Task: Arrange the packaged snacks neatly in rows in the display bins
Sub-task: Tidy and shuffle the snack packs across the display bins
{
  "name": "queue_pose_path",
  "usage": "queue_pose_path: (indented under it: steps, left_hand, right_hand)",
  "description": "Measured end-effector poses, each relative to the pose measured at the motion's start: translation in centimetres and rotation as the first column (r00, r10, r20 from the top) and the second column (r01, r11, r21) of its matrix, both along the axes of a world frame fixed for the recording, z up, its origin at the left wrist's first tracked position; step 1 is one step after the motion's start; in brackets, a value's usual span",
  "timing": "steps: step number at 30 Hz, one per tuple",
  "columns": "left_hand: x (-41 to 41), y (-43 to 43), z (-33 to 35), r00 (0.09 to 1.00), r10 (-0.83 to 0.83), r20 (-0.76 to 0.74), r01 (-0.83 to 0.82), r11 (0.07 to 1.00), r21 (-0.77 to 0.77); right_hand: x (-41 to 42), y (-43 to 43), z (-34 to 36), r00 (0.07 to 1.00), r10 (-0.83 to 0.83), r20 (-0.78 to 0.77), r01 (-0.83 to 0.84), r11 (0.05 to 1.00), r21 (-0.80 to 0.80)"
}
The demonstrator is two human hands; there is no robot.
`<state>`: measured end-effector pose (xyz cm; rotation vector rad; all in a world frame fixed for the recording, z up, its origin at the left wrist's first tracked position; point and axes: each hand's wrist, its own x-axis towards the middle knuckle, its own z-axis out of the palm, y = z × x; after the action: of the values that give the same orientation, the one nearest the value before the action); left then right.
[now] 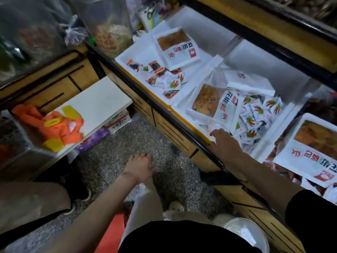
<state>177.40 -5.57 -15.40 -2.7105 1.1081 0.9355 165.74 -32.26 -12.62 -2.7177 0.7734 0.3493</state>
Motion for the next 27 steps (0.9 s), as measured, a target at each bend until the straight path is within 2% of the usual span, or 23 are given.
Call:
queue_pose_path:
  steps: [8, 11, 17, 21, 24, 27]
  left_hand:
    - [13.3, -2.8, 0.4, 0.992, -0.124, -0.002, 0.123, 0.991, -0.044]
    - [18.6, -3.1, 0.8, 0.985, -0.174, 0.0, 0.174, 0.984, -0.026]
    - [27.0, -4.9, 0.8, 0.969, -0.245, 0.029, 0.245, 0.97, -0.003]
    - [30.1, -7.1, -0.2, 0.972, -0.234, -0.01, 0.231, 0.966, -0.119]
    - [32.0, -9.0, -1.4, 0.968, -0.249, 0.024, 0.248, 0.946, -0.208]
    - [33.4, -11.6, -2.2, 0.969, -0.247, 0.006, 0.242, 0.943, -0.229]
  right_hand:
    - [8.0, -0.7, -0.4, 0.984, -0.177, 0.015, 0.177, 0.984, 0.023]
    - [11.8, 0.1, -0.4, 0.971, -0.238, -0.02, 0.239, 0.97, 0.054]
    - [17.6, 2.0, -1.2, 0.95, -0.313, 0.01, 0.308, 0.941, 0.139]
    - [20.7, 2.1, -1.7, 0.946, -0.324, -0.008, 0.32, 0.932, 0.17]
    - [23.2, 1.1, -2.4, 0.938, -0.347, -0.019, 0.34, 0.907, 0.248]
    - [26.0, -0.6, -3.3, 0.953, -0.301, -0.026, 0.298, 0.921, 0.251]
